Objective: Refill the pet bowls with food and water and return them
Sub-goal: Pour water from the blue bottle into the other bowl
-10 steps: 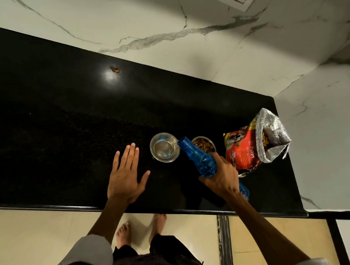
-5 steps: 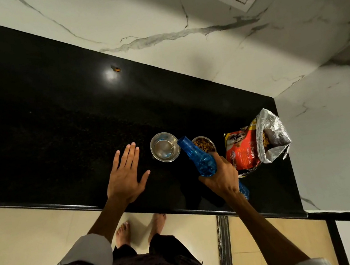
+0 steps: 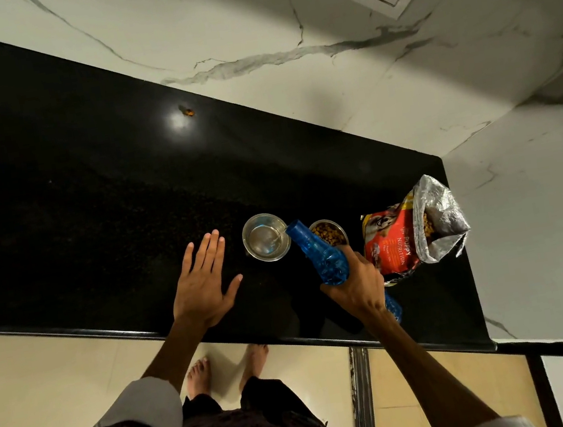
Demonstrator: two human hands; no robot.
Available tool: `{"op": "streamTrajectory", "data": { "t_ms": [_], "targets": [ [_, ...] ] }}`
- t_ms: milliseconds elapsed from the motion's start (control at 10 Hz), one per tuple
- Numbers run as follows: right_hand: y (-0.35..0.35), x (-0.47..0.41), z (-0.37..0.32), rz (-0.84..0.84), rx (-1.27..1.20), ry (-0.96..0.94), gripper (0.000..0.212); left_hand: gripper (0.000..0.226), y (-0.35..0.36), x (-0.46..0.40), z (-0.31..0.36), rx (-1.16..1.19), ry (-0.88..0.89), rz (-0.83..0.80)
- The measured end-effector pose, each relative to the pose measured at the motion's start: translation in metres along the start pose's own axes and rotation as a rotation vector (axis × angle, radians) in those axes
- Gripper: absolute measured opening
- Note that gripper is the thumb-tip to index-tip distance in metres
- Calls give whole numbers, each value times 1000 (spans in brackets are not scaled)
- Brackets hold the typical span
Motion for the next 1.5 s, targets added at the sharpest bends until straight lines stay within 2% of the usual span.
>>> {"op": "streamTrajectory", "data": {
  "t_ms": [1500],
  "targets": [
    [-3, -1, -4, 2, 12, -17, 81, 84, 3, -1, -1, -14, -11, -17]
  ]
}}
Point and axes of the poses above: each hand's wrist, its own x-axis away from the middle knuckle, its own y-axis out of the palm, z = x × y, the point moved 8 cm from there along -x, towards the middle knuckle, and after that the axes turned 8 degrees about -y, right-handed, at the moved point
